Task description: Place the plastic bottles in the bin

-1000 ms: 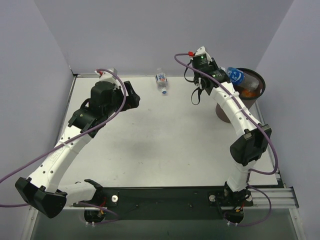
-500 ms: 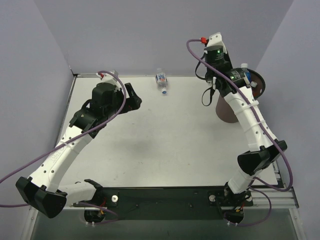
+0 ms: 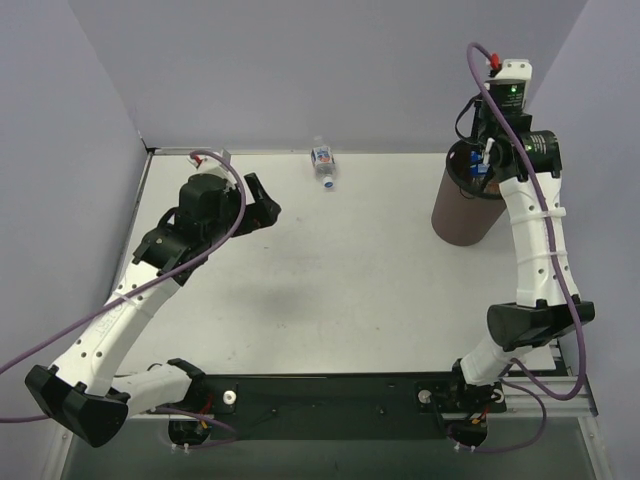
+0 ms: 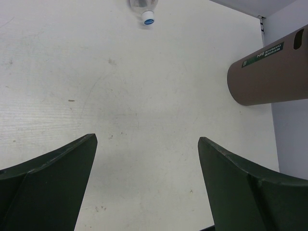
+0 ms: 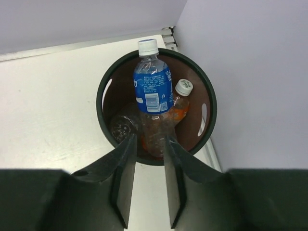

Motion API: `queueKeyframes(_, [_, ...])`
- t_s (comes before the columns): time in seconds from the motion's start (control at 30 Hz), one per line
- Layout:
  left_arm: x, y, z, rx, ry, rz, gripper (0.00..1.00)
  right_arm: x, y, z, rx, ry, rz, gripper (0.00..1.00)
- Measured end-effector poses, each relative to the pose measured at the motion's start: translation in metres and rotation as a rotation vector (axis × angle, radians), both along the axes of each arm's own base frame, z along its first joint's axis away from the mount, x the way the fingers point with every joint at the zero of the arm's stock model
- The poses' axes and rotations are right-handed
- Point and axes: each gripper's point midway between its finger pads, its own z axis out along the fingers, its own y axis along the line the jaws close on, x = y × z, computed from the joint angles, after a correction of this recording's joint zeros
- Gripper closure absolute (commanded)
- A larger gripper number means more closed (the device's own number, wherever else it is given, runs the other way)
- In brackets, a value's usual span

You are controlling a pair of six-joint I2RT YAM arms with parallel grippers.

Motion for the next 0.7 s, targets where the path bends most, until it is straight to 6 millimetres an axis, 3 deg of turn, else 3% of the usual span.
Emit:
queueKeyframes(0.07, [-0.001,0.0,0.0,-0.002,0.002,0.001,0.03,0.001,-0.001,-0.005,0.067,-0.003,0.0,0.59])
queueKeyframes(0.2, [-0.002,0.0,-0.002,-0.008,0.009,0.006,0.02,0.003,-0.013,-0.014,0.218,-0.013,-0.029,0.44])
queueKeyframes(0.33, [-0.003,0.001,-0.008,-0.009,0.027,0.01,0.03,0.007,-0.029,-0.024,0.308,-0.007,-0.075,0.44])
queueKeyframes(0.43, [-0.004,0.001,-0.011,-0.003,0.038,0.01,0.03,0.017,-0.026,-0.034,0.352,0.012,-0.066,0.43])
queueKeyframes(0.57, [-0.005,0.002,-0.013,0.004,0.045,0.01,0.03,0.028,0.006,-0.048,0.391,0.06,0.027,0.37])
queueKeyframes(0.7, [-0.006,0.003,-0.014,0.015,0.047,0.006,0.03,0.033,0.074,-0.055,0.405,0.102,0.191,0.36])
